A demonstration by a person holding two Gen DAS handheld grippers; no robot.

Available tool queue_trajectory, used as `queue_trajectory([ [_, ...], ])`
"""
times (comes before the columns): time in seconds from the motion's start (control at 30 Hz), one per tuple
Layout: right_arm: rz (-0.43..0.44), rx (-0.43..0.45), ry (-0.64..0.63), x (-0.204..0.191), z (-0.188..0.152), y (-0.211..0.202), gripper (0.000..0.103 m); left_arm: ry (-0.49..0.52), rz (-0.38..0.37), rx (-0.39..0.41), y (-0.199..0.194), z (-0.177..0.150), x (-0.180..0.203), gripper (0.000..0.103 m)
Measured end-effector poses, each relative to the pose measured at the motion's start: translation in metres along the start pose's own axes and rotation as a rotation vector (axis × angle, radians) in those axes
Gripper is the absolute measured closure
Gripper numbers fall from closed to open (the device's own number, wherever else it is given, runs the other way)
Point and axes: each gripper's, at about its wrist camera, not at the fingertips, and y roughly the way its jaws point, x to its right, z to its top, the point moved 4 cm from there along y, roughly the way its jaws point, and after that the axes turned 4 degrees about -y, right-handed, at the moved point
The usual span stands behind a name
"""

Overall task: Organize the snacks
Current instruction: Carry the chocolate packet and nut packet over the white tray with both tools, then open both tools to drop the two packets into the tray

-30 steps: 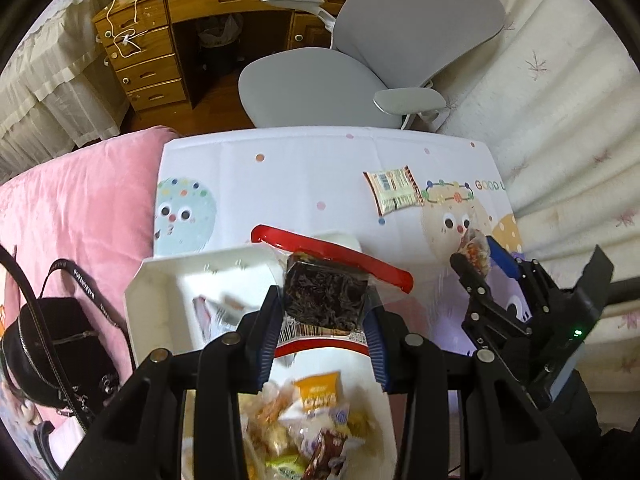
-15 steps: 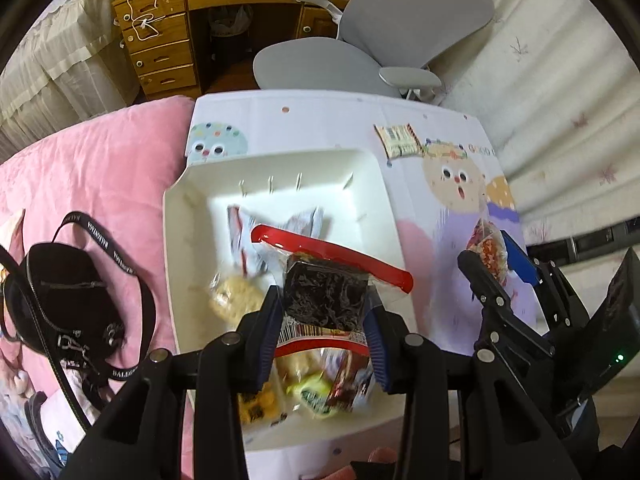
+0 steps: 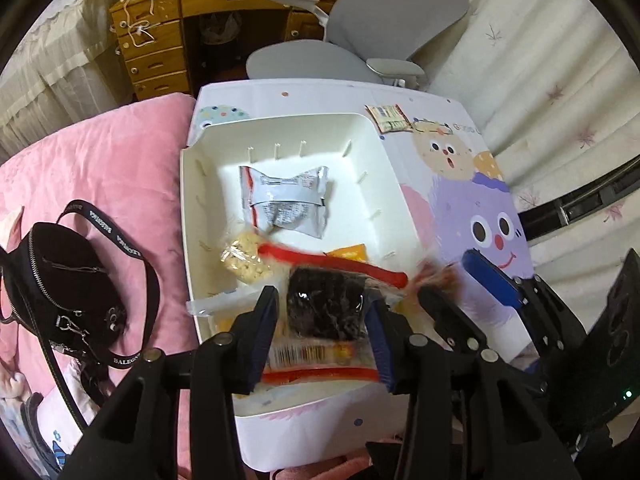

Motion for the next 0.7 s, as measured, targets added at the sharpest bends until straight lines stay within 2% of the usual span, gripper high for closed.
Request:
queue_trajectory([
  [0.13,-0.01,-0.022,0.02,0.003,-0.003,-0.004,0.047,-0.006,-0.015,0.004,-0.003,-0.002,0.0,0.051],
  [0.17,-0.011,-0.029,0.026,0.004,-0.004,-0.005,0.046,-0.001,-0.014,0.009,-0.005,-0.003,0.0,0.045],
  [0.3,-0.005,-0.056,0.043,0.012,-0.008,-0.012,0.042,0.01,-0.01,0.032,-0.015,-0.008,0.007,0.037],
  [0.37,-0.001,-0.064,0.06,0.018,-0.011,-0.015,0.04,0.009,-0.008,0.032,-0.017,-0.01,0.011,0.029],
  [0.5,-0.001,-0.086,0.107,0.035,-0.02,-0.02,0.037,0.021,0.014,0.036,-0.02,-0.015,0.027,0.026],
  [0.6,0.0,-0.102,0.136,0.054,-0.028,-0.023,0.035,0.026,0.061,0.05,-0.02,-0.018,0.041,0.022],
  [0.7,0.007,-0.117,0.147,0.076,-0.035,-0.027,0.033,0.008,0.066,0.075,-0.018,-0.02,0.062,0.02],
])
